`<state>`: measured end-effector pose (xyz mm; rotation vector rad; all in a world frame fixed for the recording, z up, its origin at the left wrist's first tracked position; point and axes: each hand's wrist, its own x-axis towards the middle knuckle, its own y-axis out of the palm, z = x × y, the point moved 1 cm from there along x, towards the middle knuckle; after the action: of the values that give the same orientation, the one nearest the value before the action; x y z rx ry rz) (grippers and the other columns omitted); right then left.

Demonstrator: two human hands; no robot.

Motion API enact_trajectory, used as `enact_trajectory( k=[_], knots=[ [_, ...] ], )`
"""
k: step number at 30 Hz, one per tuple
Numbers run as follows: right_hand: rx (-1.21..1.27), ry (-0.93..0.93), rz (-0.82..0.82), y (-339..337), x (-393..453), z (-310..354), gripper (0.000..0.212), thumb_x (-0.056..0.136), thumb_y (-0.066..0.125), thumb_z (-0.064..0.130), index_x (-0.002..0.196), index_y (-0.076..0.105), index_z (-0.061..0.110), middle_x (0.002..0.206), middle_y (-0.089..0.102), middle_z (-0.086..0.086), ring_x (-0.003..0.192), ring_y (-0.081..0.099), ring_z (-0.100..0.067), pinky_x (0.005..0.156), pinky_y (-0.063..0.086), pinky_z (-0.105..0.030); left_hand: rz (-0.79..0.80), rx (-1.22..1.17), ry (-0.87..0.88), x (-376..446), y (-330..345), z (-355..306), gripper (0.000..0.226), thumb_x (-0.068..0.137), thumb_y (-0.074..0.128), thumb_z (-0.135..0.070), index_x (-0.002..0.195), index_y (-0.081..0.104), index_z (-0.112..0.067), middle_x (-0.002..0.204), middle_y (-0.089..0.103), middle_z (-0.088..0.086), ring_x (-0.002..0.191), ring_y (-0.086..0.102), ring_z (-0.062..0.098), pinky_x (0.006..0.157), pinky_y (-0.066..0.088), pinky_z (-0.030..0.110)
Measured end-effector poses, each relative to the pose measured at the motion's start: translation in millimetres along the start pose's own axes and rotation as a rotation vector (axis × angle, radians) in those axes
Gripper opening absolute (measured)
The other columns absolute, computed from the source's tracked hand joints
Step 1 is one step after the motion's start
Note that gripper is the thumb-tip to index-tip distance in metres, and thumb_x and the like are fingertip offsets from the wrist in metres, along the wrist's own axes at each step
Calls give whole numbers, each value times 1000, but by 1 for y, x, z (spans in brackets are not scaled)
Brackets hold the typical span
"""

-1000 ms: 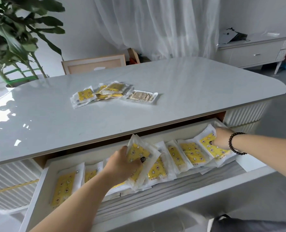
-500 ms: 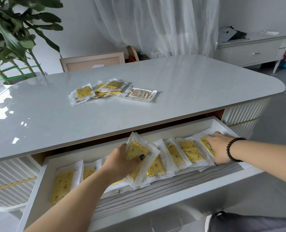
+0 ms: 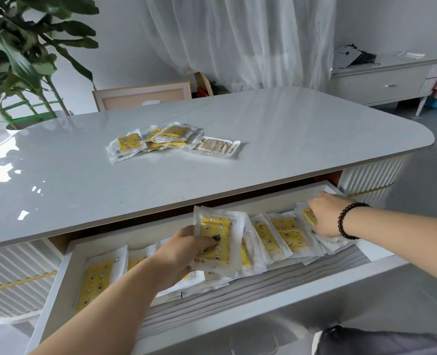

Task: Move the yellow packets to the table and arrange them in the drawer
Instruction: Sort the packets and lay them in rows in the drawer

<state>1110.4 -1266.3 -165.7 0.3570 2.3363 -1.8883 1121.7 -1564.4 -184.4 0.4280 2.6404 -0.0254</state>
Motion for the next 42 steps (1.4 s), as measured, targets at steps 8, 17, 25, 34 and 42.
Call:
enact_trajectory(
  k=[8, 17, 25, 34, 42],
  knots=[
    [1319, -125, 226, -35, -37, 93, 23, 87, 66, 28, 102, 59, 12, 101, 67, -6, 88, 67, -17, 75, 58, -31, 76, -181, 37, 1, 1, 0, 24, 93, 48, 5, 114, 60, 3, 100, 71, 19, 88, 70, 30, 69, 56, 35],
    [1494, 40, 158, 3, -19, 115, 22, 85, 70, 22, 100, 67, 6, 87, 71, -10, 75, 67, -21, 62, 54, -30, 189, -48, 28, 1, 3, 4, 32, 91, 56, 2, 123, 56, -4, 114, 70, 15, 106, 67, 30, 91, 53, 45],
    [1567, 14, 211, 4, -19, 117, 37, 77, 75, 16, 107, 60, 0, 107, 68, -23, 99, 67, -34, 88, 52, -55, 149, 16, 56, 3, 5, 6, 24, 90, 62, -9, 114, 62, -7, 107, 73, 10, 101, 69, 26, 89, 54, 41],
    [1475, 200, 2, -5, 15, 9, 50, 83, 69, 6, 128, 48, -1, 125, 58, -19, 117, 55, -31, 103, 43, -49, 79, 65, 85, 3, 5, 4, 12, 94, 58, -11, 105, 62, -8, 83, 69, 4, 73, 67, 16, 64, 52, 28],
    [1269, 350, -41, 42, 36, -45, 63, 77, 76, 16, 133, 50, 2, 128, 59, -16, 115, 58, -30, 100, 47, -44, 61, 117, 58, 1, 5, 4, 13, 94, 57, -12, 106, 63, -8, 81, 71, 4, 73, 65, 17, 60, 51, 25]
  ],
)
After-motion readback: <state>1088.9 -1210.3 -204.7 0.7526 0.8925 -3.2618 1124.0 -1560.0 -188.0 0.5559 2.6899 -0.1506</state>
